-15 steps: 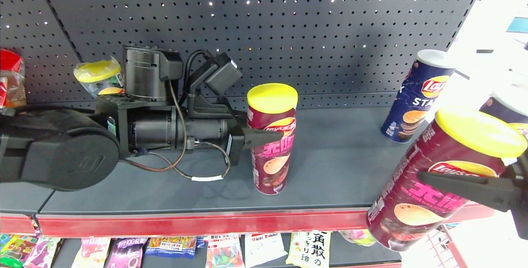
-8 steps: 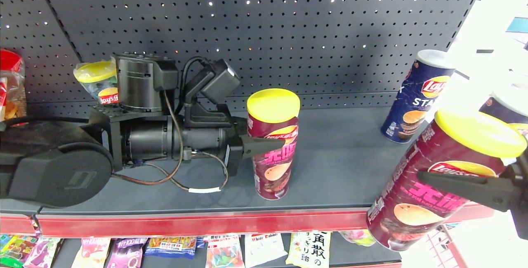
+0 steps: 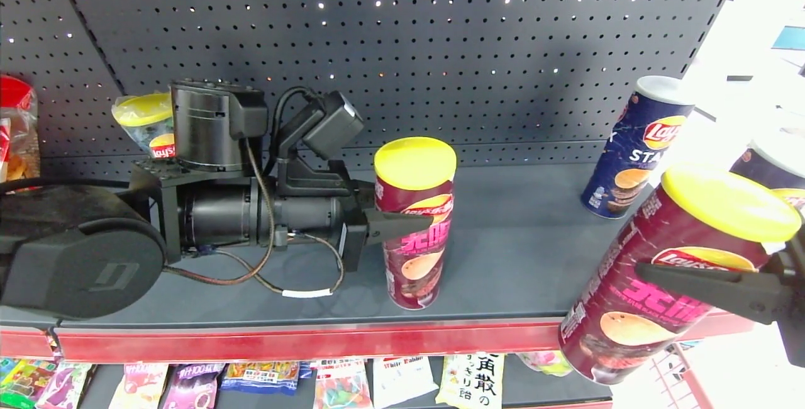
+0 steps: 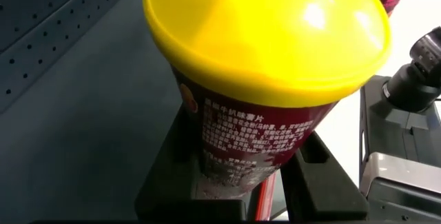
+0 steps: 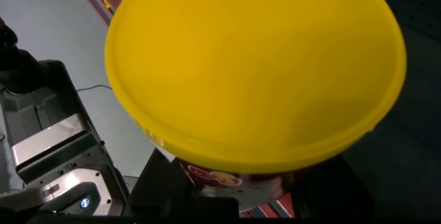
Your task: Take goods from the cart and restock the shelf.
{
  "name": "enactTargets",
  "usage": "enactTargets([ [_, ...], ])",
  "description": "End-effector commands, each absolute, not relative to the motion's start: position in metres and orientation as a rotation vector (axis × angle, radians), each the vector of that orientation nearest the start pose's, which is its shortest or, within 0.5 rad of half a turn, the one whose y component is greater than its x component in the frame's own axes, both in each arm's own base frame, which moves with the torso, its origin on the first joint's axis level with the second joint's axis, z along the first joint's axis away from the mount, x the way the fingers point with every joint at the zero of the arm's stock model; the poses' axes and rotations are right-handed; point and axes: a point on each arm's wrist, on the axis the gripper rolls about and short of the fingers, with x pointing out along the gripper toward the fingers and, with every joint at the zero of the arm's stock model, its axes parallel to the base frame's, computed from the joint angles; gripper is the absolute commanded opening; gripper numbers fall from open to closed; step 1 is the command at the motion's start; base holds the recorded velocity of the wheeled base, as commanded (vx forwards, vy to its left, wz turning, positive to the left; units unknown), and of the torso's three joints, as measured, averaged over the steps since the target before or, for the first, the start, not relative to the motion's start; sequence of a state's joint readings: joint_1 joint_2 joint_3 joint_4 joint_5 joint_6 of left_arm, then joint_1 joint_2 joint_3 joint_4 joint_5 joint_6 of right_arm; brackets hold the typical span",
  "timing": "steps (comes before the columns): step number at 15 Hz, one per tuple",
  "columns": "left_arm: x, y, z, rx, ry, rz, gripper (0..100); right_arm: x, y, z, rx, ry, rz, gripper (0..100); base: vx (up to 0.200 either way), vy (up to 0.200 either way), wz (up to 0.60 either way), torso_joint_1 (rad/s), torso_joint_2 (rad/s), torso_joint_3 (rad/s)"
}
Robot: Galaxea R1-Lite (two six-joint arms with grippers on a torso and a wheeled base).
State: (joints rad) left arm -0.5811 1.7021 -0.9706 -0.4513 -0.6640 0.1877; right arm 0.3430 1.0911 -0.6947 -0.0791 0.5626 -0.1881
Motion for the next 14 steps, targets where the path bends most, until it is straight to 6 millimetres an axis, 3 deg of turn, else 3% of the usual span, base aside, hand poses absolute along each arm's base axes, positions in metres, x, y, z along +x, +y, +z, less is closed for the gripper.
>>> enactTargets([
  [1,0.2528,-0.1829,0.2125,0.149,0.17,-1.267,0,0.1333,0.0605,0.238,-0.138,0.238,0.926,0,0.0,0.0,0.0,0.0,0.0,0.0],
  [14,0.2491,-0.1807,0.2045,0.156,0.191,-1.286,0,0.1336,0.0606,0.2374,-0.138,0.241,0.926,0,0.0,0.0,0.0,0.0,0.0,0.0],
])
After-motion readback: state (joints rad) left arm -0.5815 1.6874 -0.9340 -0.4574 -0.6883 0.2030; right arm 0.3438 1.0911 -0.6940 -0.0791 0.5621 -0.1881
